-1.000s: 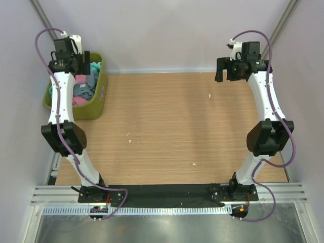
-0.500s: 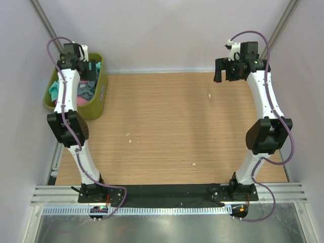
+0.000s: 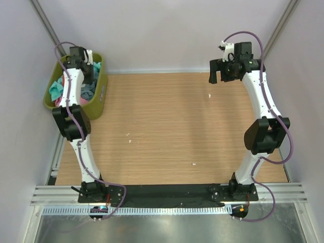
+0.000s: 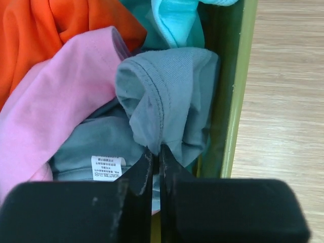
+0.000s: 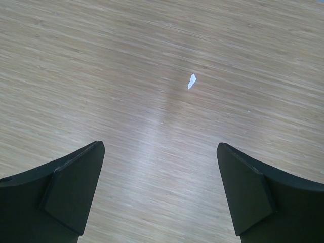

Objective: Fold and stack the t-shirts
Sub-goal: Grab the tshirt from the pile, then move the tshirt to the center of the board

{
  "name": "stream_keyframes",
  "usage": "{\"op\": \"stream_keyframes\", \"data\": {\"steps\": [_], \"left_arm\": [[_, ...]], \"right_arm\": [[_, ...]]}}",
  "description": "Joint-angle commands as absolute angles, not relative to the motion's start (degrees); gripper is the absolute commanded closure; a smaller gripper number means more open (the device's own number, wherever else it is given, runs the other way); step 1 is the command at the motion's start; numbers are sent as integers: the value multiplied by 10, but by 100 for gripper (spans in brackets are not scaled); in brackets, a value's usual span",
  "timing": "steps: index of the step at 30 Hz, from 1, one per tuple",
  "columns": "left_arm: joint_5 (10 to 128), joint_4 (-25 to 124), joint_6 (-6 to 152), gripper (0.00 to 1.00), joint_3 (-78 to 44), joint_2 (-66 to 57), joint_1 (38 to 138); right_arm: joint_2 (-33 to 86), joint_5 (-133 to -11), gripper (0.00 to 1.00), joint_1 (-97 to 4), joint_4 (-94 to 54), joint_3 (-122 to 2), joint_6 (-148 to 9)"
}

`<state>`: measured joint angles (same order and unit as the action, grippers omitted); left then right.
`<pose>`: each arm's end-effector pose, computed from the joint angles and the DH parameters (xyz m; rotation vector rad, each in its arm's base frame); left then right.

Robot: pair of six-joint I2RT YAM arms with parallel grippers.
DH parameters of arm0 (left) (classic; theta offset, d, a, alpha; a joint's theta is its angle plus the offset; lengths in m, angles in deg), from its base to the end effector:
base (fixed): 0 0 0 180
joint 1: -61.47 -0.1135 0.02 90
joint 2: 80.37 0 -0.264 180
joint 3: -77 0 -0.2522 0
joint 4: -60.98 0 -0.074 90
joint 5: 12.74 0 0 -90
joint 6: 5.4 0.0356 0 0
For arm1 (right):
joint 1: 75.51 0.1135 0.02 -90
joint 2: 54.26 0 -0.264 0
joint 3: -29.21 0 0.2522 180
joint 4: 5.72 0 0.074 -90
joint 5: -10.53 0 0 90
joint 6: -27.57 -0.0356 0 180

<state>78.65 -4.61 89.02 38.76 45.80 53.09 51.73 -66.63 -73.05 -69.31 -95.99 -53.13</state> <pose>0.4838 0.0721 0.3104 -0.0954 2.4455 0.1288 0.4079 0.0254 0.3742 -0.3480 2.3038 0.2030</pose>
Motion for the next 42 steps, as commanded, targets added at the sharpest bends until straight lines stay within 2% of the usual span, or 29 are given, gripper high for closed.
{"op": "stream_keyframes", "data": {"steps": [1, 11, 18, 21, 29, 30, 31, 32, 33, 35, 37, 40, 42], "left_arm": [[779, -46, 887, 100, 417, 442, 528], [695, -26, 886, 100, 455, 293, 529], [549, 44, 832, 100, 482, 195, 558], [507, 37, 834, 100, 515, 179, 628], [536, 36, 821, 100, 530, 147, 850], [543, 36, 821, 97, 519, 144, 866], [549, 35, 821, 79, 488, 135, 889], [555, 35, 820, 36, 474, 133, 895], [567, 34, 819, 22, 459, 132, 898], [604, 29, 827, 11, 419, 129, 898], [675, 14, 862, 10, 389, 124, 899], [763, 31, 921, 8, 248, 84, 885], [767, 46, 935, 8, 120, 40, 867]], "right_arm": [[511, -669, 0, -723, -690, -967, -520], [510, -710, 0, -708, -678, -996, -511], [496, -771, 0, -702, -662, -979, -508], [489, -777, 0, -702, -659, -979, -505], [459, -782, 0, -702, -660, -964, -497], [454, -784, 0, -703, -658, -954, -496], [445, -789, 0, -702, -658, -949, -494], [441, -792, 0, -702, -657, -943, -493], [437, -792, 0, -702, -655, -931, -492], [424, -810, 0, -702, -654, -923, -492], [415, -804, 0, -703, -663, -914, -487], [388, -705, 0, -699, -705, -902, -436], [375, -612, 6, -684, -744, -883, -357]]}}
